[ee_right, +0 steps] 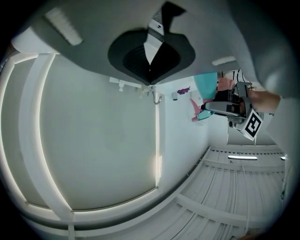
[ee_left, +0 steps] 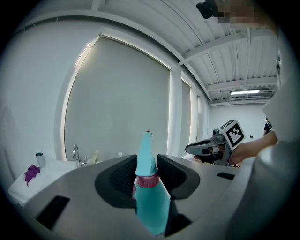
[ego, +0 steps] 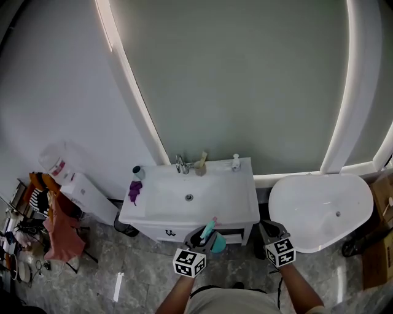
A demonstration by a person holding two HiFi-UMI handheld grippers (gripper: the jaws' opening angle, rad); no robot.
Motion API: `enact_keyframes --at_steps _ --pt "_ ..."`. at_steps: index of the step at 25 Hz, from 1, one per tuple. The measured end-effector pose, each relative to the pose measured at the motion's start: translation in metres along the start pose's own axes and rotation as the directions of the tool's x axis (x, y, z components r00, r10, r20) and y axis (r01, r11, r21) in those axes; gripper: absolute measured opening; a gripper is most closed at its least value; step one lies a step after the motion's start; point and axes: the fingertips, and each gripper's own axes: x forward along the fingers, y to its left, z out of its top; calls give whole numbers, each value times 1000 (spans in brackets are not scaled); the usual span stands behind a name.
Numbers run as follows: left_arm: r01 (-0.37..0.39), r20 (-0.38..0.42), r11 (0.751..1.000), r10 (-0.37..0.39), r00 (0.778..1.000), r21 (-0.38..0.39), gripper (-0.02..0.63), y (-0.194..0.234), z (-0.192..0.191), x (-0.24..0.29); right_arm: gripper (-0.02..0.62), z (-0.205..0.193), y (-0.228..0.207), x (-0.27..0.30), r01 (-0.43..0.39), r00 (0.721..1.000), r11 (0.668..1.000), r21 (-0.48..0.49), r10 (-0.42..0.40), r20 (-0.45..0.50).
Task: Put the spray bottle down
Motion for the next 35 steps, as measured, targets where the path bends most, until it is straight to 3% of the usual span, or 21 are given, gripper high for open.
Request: enact_keyframes --at_steps 15,26,35 --pt "13 -35 1000 -13 999 -13 138 59 -2 91 11 -9 -49 78 20 998 999 31 -19 -52" --pt "129 -79 991 -126 989 41 138 144 10 188 11 8 -70 177 98 993 992 80 -92 -79" --pt "246 -119 964 -234 965 103 139 184 0 247 11 3 -84 213 212 973 972 100 -199 -120"
